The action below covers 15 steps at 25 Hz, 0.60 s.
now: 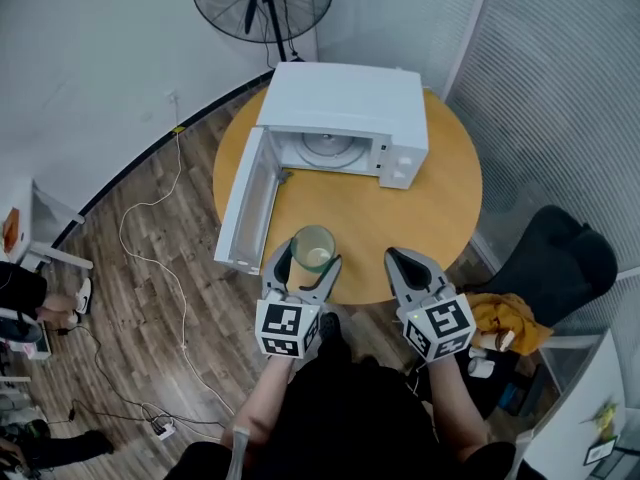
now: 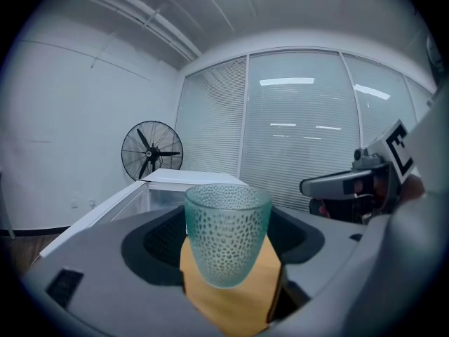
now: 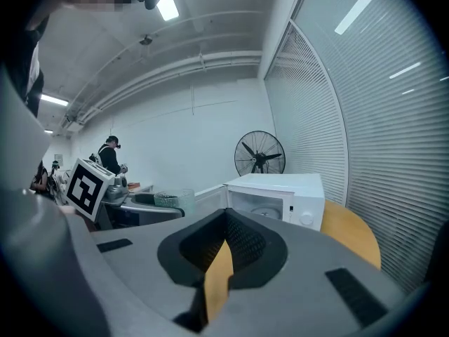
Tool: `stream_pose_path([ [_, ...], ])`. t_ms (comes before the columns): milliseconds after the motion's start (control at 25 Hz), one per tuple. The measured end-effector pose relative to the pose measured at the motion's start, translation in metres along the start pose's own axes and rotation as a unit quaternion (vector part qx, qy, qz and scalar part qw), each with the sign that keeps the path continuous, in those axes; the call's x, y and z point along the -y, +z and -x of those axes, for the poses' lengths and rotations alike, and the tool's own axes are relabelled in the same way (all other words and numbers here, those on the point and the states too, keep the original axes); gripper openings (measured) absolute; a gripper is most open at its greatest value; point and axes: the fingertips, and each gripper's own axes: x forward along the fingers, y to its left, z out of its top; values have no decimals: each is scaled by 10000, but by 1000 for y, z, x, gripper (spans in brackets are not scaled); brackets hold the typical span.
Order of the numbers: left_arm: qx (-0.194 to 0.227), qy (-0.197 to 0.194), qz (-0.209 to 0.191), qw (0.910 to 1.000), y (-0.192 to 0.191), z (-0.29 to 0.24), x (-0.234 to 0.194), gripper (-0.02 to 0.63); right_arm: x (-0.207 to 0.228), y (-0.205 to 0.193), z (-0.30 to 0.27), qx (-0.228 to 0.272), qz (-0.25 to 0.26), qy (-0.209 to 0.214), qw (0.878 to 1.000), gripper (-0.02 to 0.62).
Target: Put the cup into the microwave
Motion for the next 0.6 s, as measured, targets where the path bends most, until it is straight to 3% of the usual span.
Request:
stream_pose_path([
  [600,-20,-418,78,9991,-13,-32,-37,353,-7,-3,-45,-92,-91,-278,9995,9],
])
